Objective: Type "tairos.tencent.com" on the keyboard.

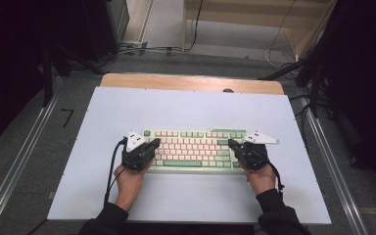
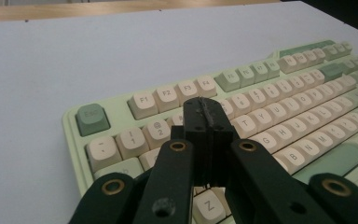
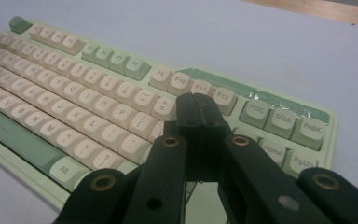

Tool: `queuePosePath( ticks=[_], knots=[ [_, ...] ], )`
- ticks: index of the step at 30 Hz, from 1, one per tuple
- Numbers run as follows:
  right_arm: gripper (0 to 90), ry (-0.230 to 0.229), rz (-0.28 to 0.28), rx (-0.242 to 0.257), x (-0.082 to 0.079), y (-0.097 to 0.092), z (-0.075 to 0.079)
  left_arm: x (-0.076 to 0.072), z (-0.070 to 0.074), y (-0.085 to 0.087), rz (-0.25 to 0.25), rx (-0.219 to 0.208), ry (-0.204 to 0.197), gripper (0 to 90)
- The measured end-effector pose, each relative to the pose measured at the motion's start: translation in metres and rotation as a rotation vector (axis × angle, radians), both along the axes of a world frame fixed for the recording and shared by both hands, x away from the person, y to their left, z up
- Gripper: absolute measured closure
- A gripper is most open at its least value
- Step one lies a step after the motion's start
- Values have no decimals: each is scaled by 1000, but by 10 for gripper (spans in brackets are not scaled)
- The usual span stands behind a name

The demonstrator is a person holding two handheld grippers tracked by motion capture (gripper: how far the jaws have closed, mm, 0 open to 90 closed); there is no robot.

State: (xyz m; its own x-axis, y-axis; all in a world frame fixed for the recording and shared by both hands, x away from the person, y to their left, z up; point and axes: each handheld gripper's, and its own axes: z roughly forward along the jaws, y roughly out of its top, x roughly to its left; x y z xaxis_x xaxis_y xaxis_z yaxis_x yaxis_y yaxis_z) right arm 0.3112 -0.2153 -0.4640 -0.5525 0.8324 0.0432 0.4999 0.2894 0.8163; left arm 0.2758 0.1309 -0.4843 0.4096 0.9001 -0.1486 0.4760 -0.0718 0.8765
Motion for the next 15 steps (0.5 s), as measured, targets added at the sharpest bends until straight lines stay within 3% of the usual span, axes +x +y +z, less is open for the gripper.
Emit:
queuePosePath(
  ticks=[15],
  knots=[
    [878, 4, 43, -2, 0, 17, -3, 10, -3, -13, -45, 4, 36, 900]
  ],
)
